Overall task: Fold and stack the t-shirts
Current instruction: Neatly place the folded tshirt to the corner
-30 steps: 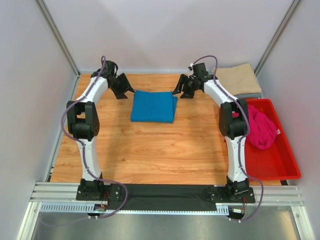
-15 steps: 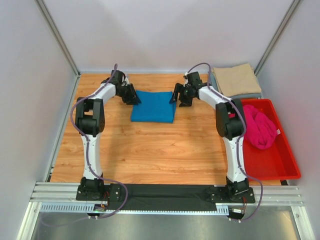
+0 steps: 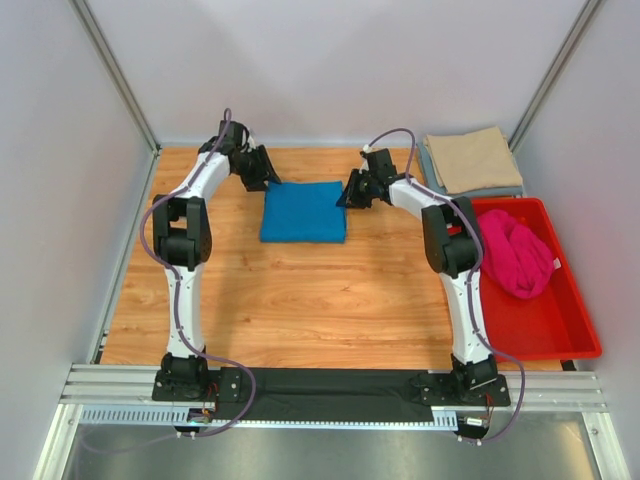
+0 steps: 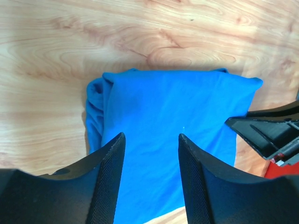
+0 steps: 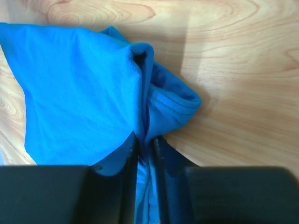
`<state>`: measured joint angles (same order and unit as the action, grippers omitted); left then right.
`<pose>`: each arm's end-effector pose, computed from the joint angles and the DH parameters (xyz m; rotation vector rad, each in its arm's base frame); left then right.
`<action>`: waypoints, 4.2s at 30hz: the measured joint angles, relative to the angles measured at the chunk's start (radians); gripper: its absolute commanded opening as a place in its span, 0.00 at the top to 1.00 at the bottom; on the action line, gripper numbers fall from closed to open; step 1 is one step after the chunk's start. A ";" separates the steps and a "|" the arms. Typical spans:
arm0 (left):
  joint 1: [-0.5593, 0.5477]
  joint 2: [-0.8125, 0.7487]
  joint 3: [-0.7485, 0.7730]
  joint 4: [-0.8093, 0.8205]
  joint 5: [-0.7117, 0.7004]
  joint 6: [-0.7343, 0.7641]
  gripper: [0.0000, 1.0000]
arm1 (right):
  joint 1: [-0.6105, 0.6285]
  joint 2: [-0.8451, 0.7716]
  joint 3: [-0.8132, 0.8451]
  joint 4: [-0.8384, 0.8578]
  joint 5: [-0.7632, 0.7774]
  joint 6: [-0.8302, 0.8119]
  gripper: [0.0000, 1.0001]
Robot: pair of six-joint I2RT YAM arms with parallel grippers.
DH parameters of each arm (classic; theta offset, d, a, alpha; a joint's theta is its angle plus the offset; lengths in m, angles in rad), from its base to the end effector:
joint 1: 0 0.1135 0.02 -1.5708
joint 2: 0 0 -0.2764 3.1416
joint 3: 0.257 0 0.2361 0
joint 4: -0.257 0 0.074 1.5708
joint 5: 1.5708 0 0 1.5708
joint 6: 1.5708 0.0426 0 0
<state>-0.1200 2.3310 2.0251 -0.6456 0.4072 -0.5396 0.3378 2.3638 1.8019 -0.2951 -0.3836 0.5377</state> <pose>0.5062 -0.0780 0.2102 -0.3706 2.5587 -0.7712 0.4820 0.1862 0.1508 0.0700 2.5297 0.8429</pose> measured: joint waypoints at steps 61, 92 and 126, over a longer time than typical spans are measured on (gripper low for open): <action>-0.015 -0.288 -0.496 -0.097 0.079 -0.026 0.38 | -0.062 -0.133 -0.142 -0.158 -0.414 0.020 0.44; -0.015 -1.110 -0.954 -0.309 -0.128 -0.031 0.38 | 0.053 0.042 0.183 -0.276 -0.010 -0.099 0.30; -0.015 -1.040 -0.996 -0.210 -0.101 -0.074 0.39 | -0.016 0.071 0.368 -0.498 0.110 -0.288 1.00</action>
<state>-0.1352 1.2907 1.0294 -0.8555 0.3065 -0.6140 0.3214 2.4351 2.1696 -0.7933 -0.2737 0.2493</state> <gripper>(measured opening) 0.609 0.030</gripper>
